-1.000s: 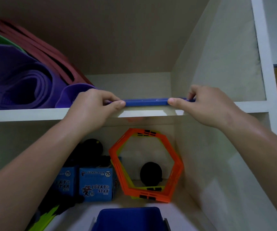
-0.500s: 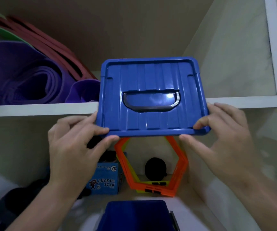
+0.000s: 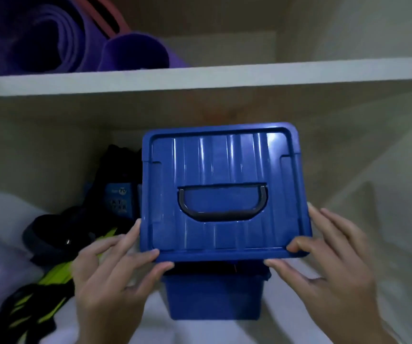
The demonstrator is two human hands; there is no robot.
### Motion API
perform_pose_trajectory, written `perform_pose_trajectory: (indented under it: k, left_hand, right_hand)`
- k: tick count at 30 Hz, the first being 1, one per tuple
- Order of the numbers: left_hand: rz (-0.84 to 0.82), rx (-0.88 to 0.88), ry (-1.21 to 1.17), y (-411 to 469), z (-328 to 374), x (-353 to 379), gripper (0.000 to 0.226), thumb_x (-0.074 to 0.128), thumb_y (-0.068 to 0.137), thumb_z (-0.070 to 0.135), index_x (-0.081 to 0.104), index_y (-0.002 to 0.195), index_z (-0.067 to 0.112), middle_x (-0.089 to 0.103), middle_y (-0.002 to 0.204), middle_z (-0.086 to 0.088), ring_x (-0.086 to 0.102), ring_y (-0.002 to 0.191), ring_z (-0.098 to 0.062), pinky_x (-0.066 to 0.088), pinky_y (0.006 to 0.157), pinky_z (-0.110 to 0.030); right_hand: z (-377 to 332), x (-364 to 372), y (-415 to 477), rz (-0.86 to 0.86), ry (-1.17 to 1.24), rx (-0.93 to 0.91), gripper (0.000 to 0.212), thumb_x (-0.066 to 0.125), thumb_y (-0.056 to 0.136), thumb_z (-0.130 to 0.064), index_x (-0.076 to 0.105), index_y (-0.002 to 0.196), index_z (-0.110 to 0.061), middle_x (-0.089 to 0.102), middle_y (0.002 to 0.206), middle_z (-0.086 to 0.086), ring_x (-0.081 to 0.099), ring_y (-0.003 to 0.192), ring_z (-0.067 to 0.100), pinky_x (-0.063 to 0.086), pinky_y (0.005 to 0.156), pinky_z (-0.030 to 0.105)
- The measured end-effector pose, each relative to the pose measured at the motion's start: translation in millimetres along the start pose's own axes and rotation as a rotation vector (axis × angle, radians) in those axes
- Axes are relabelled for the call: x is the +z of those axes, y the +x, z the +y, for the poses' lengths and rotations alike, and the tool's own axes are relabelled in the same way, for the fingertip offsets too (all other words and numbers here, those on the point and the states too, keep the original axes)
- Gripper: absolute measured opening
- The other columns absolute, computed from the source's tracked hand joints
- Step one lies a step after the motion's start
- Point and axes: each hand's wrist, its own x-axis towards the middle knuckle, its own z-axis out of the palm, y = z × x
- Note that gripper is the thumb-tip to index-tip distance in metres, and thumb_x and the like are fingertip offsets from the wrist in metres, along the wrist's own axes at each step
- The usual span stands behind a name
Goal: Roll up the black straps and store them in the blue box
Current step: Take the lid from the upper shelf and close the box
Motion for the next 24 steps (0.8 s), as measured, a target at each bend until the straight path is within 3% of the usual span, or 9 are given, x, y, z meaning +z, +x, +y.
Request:
perform_pose_trajectory:
  k: [3, 8, 11, 12, 14, 17, 21, 24]
  left_hand:
    - [-0.114, -0.06, -0.012, -25.7, -18.0, 17.4, 0.036, 0.075, 0.079, 0.048, 0.079, 0.083, 0.012, 0.071, 0.121, -0.006, 0.062, 0.098, -0.032, 0.051, 0.082, -0.055]
    - [-0.239, -0.187, -0.077, -45.9, -29.6, 44.8, 0.039, 0.066, 0.081, 0.051, 0.076, 0.082, 0.014, 0.077, 0.104, -0.005, 0.062, 0.091, -0.029, 0.054, 0.074, -0.051]
    - [-0.279, -0.25, -0.132, -52.9, -37.2, 58.8, 0.046, 0.061, 0.083, 0.063, 0.075, 0.083, 0.019, 0.061, 0.085, 0.017, 0.064, 0.089, -0.029, 0.055, 0.071, -0.052]
    - [-0.303, -0.281, -0.162, -55.2, -40.4, 63.6, 0.052, 0.055, 0.084, 0.07, 0.074, 0.085, 0.021, 0.052, 0.086, 0.026, 0.066, 0.09, -0.028, 0.055, 0.072, -0.053]
    - [-0.334, -0.309, -0.2, -62.3, -46.4, 71.6, 0.054, 0.054, 0.082, 0.072, 0.075, 0.085, 0.022, 0.042, 0.09, 0.035, 0.069, 0.091, -0.028, 0.056, 0.074, -0.055]
    - [-0.354, -0.29, -0.203, -70.7, -50.0, 76.0, 0.041, 0.063, 0.078, 0.059, 0.076, 0.083, 0.021, 0.038, 0.093, 0.037, 0.072, 0.087, -0.029, 0.055, 0.071, -0.055]
    - [-0.394, -0.299, -0.149, -71.8, -49.7, 73.5, 0.041, 0.062, 0.076, 0.061, 0.078, 0.083, 0.023, 0.037, 0.084, 0.035, 0.067, 0.081, -0.025, 0.054, 0.07, -0.053]
    - [-0.454, -0.306, -0.078, -73.6, -49.0, 70.6, 0.044, 0.057, 0.077, 0.065, 0.079, 0.084, 0.028, 0.053, 0.078, 0.028, 0.063, 0.084, -0.022, 0.05, 0.075, -0.048]
  right_hand:
    - [4.6, 19.3, -17.1, -0.121, 0.033, 0.075, 0.036, 0.077, 0.074, -0.053, 0.069, 0.072, -0.017, 0.063, 0.134, 0.002, 0.053, 0.127, 0.032, 0.045, 0.1, 0.052]
    - [11.9, 48.6, -33.0, -0.321, 0.04, 0.233, 0.037, 0.075, 0.072, -0.06, 0.062, 0.077, -0.025, 0.067, 0.121, -0.011, 0.051, 0.126, 0.025, 0.045, 0.099, 0.05]
    - [18.1, 65.3, -40.9, -0.45, 0.097, 0.359, 0.034, 0.08, 0.069, -0.055, 0.06, 0.077, -0.029, 0.063, 0.106, -0.02, 0.047, 0.123, 0.014, 0.042, 0.095, 0.028]
    - [20.9, 70.8, -43.3, -0.484, 0.117, 0.385, 0.033, 0.081, 0.069, -0.054, 0.059, 0.077, -0.03, 0.064, 0.101, -0.018, 0.047, 0.12, 0.011, 0.038, 0.09, 0.016]
    - [26.6, 80.5, -48.2, -0.533, 0.144, 0.423, 0.034, 0.081, 0.069, -0.054, 0.06, 0.08, -0.03, 0.063, 0.094, -0.014, 0.044, 0.11, 0.004, 0.038, 0.079, 0.005]
    - [31.3, 90.0, -53.0, -0.597, 0.125, 0.435, 0.037, 0.075, 0.069, -0.062, 0.06, 0.082, -0.031, 0.064, 0.095, -0.014, 0.038, 0.102, -0.003, 0.038, 0.076, 0.011]
    - [34.3, 91.0, -55.9, -0.618, 0.123, 0.445, 0.039, 0.073, 0.07, -0.063, 0.062, 0.083, -0.028, 0.064, 0.093, -0.017, 0.038, 0.101, -0.003, 0.042, 0.081, 0.023]
    - [34.1, 86.5, -56.6, -0.611, 0.128, 0.441, 0.039, 0.074, 0.07, -0.062, 0.061, 0.082, -0.027, 0.061, 0.09, -0.022, 0.04, 0.101, -0.002, 0.042, 0.081, 0.024]
